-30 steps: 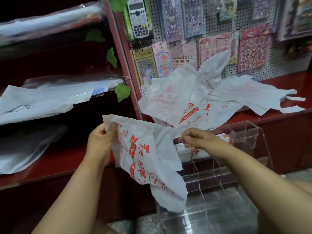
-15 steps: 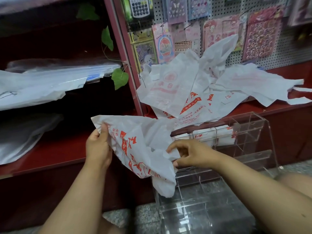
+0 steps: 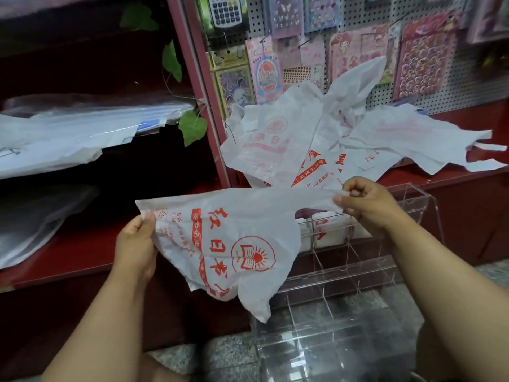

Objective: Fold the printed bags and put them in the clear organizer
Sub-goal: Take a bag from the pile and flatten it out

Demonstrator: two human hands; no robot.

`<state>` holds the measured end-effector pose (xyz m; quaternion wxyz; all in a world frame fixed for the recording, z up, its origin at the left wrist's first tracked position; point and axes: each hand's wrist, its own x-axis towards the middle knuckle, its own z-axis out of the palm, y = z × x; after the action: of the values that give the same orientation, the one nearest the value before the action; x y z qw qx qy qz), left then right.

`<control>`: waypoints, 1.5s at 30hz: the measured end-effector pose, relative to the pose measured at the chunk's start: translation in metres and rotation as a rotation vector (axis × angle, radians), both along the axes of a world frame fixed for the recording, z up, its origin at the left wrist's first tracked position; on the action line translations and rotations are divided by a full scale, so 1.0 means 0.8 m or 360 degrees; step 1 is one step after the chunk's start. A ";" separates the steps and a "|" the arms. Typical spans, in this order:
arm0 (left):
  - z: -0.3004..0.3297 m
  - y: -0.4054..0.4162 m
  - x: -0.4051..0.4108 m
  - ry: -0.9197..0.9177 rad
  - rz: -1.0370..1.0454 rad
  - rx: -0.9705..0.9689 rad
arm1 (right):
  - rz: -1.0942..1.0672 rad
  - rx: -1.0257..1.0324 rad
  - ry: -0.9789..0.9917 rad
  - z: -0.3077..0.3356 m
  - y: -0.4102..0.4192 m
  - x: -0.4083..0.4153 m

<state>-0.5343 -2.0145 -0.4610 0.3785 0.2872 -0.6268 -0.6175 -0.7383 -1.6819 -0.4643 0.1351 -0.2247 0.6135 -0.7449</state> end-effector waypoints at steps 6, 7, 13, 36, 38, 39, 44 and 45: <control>0.002 0.003 0.000 -0.0153 0.0054 -0.0148 | -0.0337 -0.0258 0.0013 0.000 0.000 -0.010; 0.003 0.005 -0.002 -0.0171 0.0054 -0.0148 | -0.0406 -0.0310 -0.0013 0.001 -0.001 -0.013; 0.003 0.020 -0.022 -0.0128 0.0184 0.0196 | -0.0304 -0.0704 -0.0579 -0.007 -0.018 -0.003; -0.004 0.069 0.037 -0.0582 -0.0274 0.0867 | 0.0418 0.0506 0.0484 -0.016 -0.078 0.055; -0.003 0.061 0.040 -0.0438 -0.0195 0.0846 | 0.0551 0.0518 0.0469 -0.009 -0.065 0.046; -0.003 0.058 0.040 -0.0393 -0.0167 0.0836 | 0.0584 0.0507 0.0431 -0.005 -0.059 0.045; 0.002 0.054 0.039 -0.0348 -0.0033 0.0686 | 0.0314 0.0318 0.0271 -0.010 -0.053 0.042; 0.003 0.054 0.038 -0.0326 -0.0001 0.0662 | 0.0224 0.0253 0.0212 -0.012 -0.053 0.041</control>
<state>-0.5038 -1.9715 -0.4586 0.2455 0.4200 -0.5213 -0.7012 -0.7059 -1.7240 -0.4737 0.1634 -0.3049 0.6609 -0.6660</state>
